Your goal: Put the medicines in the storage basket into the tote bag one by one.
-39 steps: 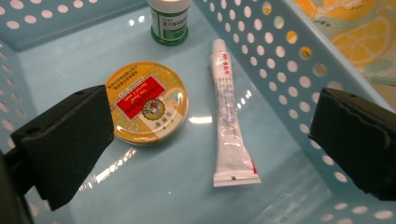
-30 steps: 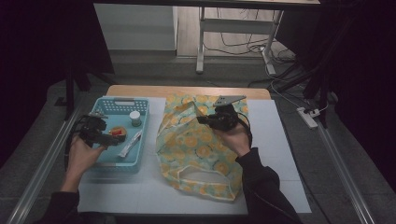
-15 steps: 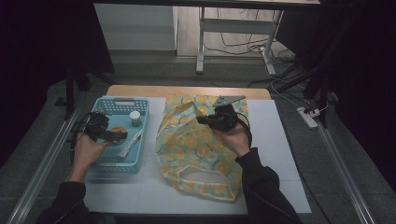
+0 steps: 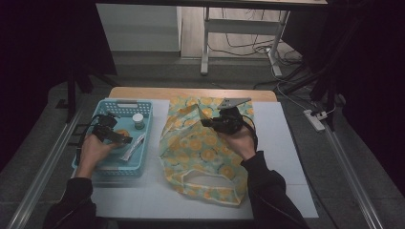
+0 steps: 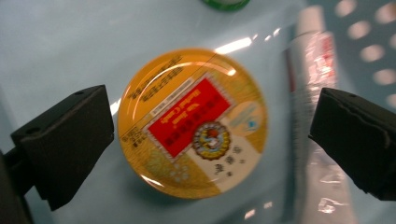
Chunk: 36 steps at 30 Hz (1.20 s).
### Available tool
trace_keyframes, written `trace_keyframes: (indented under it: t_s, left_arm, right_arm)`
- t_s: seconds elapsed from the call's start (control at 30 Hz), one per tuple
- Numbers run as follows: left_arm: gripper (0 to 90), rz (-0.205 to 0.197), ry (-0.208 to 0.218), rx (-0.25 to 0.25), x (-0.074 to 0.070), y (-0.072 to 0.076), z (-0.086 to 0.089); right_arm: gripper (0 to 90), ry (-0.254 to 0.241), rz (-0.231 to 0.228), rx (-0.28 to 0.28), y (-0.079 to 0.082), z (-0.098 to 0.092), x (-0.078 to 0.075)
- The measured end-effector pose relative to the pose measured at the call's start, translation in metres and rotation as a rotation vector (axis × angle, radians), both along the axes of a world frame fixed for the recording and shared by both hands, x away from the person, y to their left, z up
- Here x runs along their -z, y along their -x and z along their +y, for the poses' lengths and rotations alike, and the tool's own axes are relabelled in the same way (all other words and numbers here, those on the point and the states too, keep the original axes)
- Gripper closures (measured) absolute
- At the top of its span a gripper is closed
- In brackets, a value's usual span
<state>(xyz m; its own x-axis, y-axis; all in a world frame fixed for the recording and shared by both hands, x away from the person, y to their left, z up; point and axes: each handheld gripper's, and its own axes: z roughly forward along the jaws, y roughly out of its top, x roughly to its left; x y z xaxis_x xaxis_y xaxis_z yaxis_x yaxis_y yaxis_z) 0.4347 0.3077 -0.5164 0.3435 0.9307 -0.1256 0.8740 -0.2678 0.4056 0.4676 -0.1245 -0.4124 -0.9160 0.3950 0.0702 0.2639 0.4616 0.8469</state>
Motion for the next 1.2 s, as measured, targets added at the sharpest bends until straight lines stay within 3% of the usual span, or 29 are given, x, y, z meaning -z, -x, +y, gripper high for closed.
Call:
trace_keyframes:
  t_s: [0.17, 0.3, 0.57, 0.83, 1.2]
  left_arm:
    - [7.8, 0.021, -0.038, -0.018, 0.001, -0.002, -0.002]
    - [19.3, 0.042, -0.080, -0.021, 0.003, -0.002, -0.004]
    - [20.6, 0.049, -0.093, -0.018, -0.001, -0.003, -0.007]
    - [20.7, -0.002, -0.028, -0.024, -0.011, 0.001, -0.004]
    - [20.7, -0.089, -0.003, 0.013, -0.032, 0.016, -0.003]
  right_arm:
    - [89.5, -0.003, -0.001, -0.003, 0.000, 0.000, 0.000]
    - [89.5, -0.001, -0.002, 0.000, 0.000, -0.001, 0.000]
    - [89.5, -0.003, -0.003, 0.003, -0.001, -0.001, 0.001]
    - [89.4, -0.003, -0.005, 0.006, -0.001, -0.001, 0.001]
    - [89.5, -0.004, -0.006, 0.007, -0.001, -0.002, 0.001]
